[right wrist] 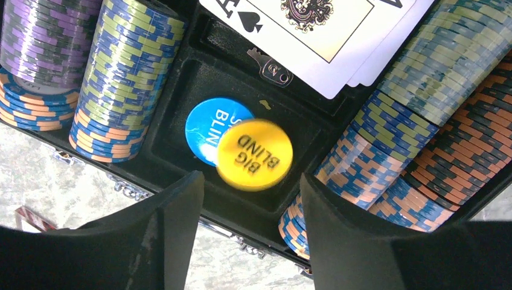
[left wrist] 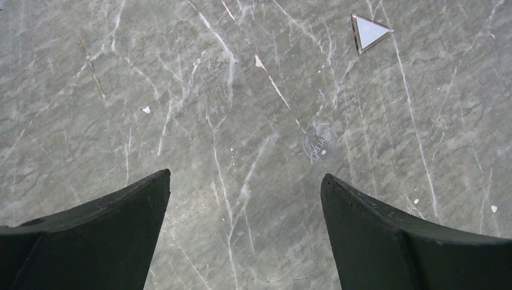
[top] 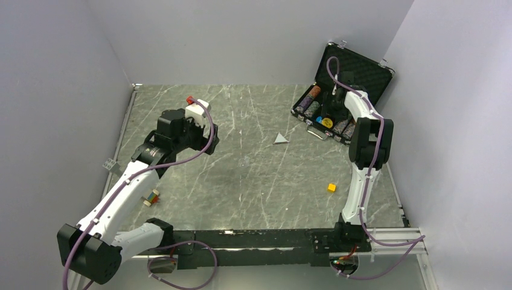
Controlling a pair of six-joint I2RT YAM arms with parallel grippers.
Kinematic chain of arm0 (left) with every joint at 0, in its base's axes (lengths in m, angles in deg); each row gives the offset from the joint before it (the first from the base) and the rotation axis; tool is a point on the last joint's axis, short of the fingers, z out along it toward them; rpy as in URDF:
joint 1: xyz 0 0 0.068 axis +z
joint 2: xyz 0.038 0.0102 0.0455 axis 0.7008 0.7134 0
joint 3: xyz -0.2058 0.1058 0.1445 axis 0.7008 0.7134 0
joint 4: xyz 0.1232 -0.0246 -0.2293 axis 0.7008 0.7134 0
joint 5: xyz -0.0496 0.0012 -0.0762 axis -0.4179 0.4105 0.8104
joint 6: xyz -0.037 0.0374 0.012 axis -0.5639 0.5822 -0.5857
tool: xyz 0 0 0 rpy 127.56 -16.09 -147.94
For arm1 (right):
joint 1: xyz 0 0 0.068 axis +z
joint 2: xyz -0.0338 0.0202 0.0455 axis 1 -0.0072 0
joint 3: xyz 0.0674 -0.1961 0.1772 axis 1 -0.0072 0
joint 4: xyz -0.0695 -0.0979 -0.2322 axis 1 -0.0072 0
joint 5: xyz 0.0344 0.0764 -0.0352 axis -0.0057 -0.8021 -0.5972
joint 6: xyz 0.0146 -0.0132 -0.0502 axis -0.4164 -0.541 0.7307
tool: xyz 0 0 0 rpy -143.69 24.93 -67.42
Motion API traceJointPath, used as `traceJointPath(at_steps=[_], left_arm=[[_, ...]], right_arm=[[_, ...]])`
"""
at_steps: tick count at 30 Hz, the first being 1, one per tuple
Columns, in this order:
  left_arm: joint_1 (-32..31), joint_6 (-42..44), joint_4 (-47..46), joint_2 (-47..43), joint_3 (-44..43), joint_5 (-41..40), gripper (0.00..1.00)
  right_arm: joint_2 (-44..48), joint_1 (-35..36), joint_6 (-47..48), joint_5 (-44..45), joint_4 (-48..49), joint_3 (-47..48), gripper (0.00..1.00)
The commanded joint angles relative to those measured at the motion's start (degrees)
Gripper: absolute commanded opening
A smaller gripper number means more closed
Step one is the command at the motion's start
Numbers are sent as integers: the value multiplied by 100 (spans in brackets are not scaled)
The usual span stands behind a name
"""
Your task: Pack up texas hold em set
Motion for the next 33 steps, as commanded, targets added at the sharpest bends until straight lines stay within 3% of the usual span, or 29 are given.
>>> traceJointPath(at_steps=[1, 14, 21, 27, 33], left_arm=[[24, -44, -95, 24, -26, 46, 98], [22, -45, -114, 5, -15, 36, 98], [117, -43, -115, 39, -22, -88, 98], [167, -42, -105, 26, -4, -327, 98], [178, -273, -163, -26, 52, -381, 98]], right_arm=[[3, -6, 49, 131, -47, 180, 66], [137, 2, 53, 126, -82, 220, 66], [1285, 329, -5, 93, 37, -419, 66], [2396, 1224, -98, 127, 302, -1421, 66], [2547, 2497, -466, 170, 494, -2012, 66]])
